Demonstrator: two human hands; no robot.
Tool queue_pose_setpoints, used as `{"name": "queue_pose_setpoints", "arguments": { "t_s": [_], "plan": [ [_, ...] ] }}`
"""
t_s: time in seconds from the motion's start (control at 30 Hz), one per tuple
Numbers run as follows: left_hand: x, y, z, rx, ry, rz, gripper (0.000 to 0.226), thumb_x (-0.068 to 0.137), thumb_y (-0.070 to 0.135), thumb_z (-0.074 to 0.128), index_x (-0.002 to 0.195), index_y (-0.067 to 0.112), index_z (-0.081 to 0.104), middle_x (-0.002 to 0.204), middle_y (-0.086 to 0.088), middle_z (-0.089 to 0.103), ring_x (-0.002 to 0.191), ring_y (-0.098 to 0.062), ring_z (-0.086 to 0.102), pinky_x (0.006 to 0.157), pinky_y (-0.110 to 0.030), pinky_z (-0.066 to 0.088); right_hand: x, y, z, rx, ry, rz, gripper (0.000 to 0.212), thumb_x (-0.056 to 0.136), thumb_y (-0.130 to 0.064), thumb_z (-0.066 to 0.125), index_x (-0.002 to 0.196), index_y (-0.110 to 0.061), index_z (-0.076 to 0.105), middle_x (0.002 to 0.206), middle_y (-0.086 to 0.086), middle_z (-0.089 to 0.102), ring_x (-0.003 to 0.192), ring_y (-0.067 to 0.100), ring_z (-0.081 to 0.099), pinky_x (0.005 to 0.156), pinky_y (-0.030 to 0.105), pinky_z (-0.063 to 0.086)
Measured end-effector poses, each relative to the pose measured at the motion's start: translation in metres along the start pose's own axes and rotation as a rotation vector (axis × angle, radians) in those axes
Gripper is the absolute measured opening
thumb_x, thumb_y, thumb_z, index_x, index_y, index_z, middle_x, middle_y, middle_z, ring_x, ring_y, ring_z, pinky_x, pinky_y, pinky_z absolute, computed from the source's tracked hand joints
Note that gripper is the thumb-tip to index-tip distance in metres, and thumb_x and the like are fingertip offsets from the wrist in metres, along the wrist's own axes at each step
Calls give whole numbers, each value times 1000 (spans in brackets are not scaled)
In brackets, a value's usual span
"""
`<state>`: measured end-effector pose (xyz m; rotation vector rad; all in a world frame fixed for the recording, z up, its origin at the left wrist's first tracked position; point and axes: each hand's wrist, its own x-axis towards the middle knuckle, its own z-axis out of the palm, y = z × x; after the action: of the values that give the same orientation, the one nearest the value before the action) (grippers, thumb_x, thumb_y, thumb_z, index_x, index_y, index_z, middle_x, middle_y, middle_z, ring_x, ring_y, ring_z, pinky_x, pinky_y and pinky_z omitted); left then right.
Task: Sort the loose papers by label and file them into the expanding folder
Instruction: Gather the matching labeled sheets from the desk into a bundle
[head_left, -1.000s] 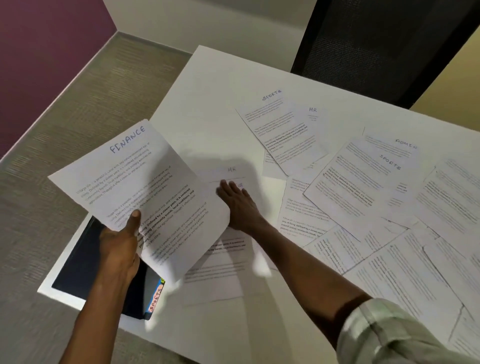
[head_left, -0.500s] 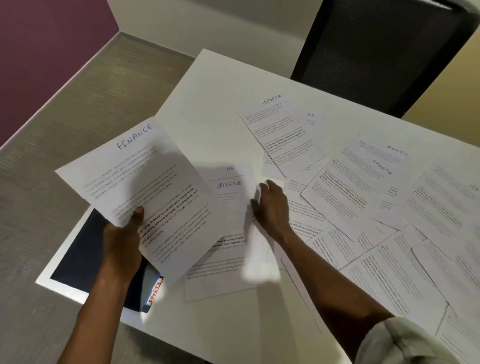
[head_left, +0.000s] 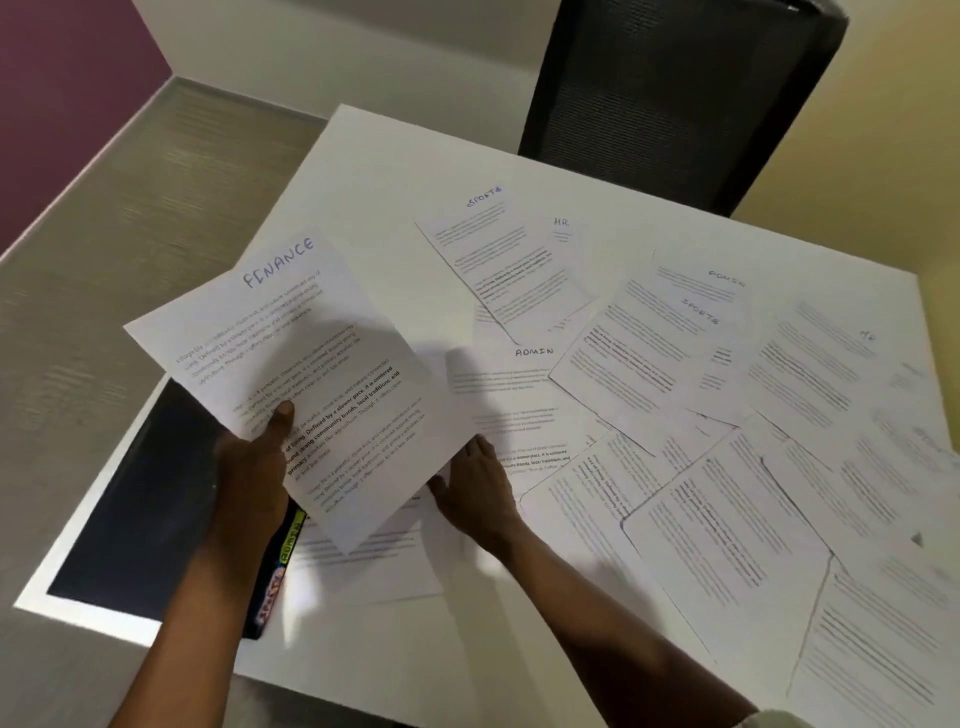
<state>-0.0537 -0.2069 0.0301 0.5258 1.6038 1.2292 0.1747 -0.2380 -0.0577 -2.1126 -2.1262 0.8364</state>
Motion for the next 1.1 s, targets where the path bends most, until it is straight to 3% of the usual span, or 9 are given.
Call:
{"name": "queue_pose_setpoints", "arguments": {
  "t_s": [0.2,0.33,0.43,0.6,0.7,0.87,0.97,1.03,1.1],
  "plan": [
    [-6,4,12,49,-13,-1,38,92,26,69,127,15,58,105,-2,72,86,-22,74,74,-41,58,-17,19,-45,208,159,135,53,93,-30,53,138,-4,45,142,12,48,131,30,43,109,39,38],
    [-13,6,22,85,-9,-21,40,91,29,69,126,15,58,108,-7,70,98,-33,70,84,-50,57,-28,52,-65,57,444,233,22,88,-24,56,101,-7,54,101,8,60,96,28,56,77,40,51],
    [-21,6,33,86,-40,-33,38,93,26,67,128,14,58,107,-7,70,94,-31,70,80,-47,58,-44,91,-66,-20,529,240,31,90,-31,54,102,-3,54,101,14,60,93,32,55,73,41,49],
    [-37,8,62,61,-83,-34,10,96,20,63,106,22,62,99,2,70,89,-23,69,69,-35,54,-58,147,-63,-127,219,367,68,91,-55,41,129,0,49,142,25,45,127,40,46,99,48,43],
    [-44,8,79,65,-142,-50,19,97,21,62,116,22,60,104,6,71,95,-18,68,76,-36,54,-61,139,-55,-167,6,250,83,93,-65,34,152,-10,19,162,16,8,148,35,14,116,54,20],
    [-54,9,110,58,-132,-58,44,94,21,67,136,21,55,126,7,63,115,-19,59,99,-41,46,-71,97,-40,3,-150,250,92,92,-69,32,155,-15,-6,159,8,-24,148,29,-18,120,50,-5],
    [-68,15,122,56,-154,-16,49,95,18,67,141,16,50,126,7,59,111,-11,59,92,-26,48,-85,82,-39,31,-189,206,85,95,-63,35,156,-14,2,162,9,-13,150,30,-8,121,51,0],
    [-72,20,126,36,-173,7,44,95,11,64,137,16,52,120,10,62,94,1,63,73,-12,51,-90,82,-44,88,-113,154,74,96,-56,40,151,-10,23,161,12,15,146,32,20,119,51,17],
    [-76,25,126,49,-182,15,42,95,7,64,135,18,55,114,15,65,91,5,65,77,-15,54,-89,93,-53,125,88,128,54,96,-47,47,135,-10,46,142,9,47,127,26,47,109,44,37]
  ]
}}
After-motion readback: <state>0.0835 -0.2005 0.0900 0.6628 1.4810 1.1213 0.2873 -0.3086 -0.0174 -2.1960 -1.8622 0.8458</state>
